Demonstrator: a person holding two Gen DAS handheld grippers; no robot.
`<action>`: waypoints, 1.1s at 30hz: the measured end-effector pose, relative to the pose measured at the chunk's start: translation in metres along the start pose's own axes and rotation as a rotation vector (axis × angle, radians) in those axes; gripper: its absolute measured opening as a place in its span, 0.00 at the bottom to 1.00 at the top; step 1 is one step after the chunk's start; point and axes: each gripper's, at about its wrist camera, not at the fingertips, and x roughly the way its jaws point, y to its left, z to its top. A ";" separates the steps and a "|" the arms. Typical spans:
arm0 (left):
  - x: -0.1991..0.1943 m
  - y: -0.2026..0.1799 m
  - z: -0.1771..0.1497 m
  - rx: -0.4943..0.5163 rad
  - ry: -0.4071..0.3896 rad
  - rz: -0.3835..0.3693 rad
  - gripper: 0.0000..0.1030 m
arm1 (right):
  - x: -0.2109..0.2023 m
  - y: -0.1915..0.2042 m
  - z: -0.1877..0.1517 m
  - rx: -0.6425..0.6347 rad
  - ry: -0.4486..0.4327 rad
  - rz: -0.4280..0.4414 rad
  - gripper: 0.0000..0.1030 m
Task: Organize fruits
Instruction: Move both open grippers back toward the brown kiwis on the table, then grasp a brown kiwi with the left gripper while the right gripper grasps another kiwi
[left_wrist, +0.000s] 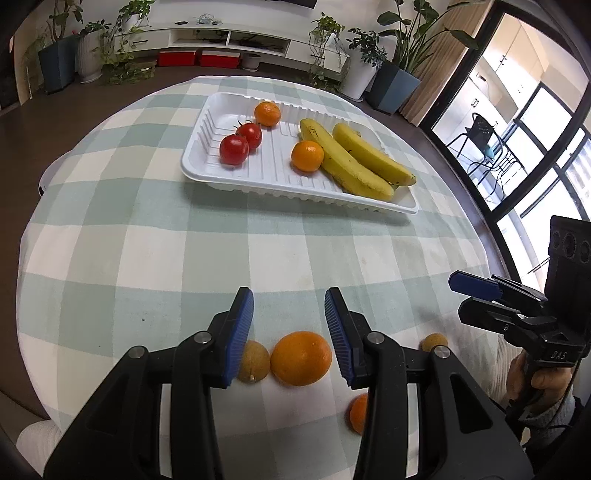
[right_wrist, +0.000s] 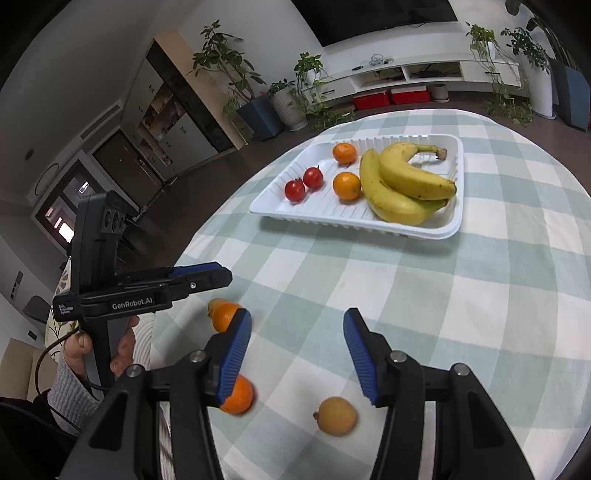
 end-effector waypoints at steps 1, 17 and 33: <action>-0.001 0.001 -0.003 -0.004 0.002 0.003 0.37 | -0.001 0.001 -0.003 -0.003 0.001 -0.004 0.55; -0.001 0.026 -0.027 -0.071 0.015 0.084 0.40 | -0.001 0.006 -0.027 -0.026 0.026 -0.039 0.58; 0.010 0.013 -0.041 -0.022 0.046 0.091 0.41 | 0.008 0.011 -0.046 -0.126 0.091 -0.147 0.61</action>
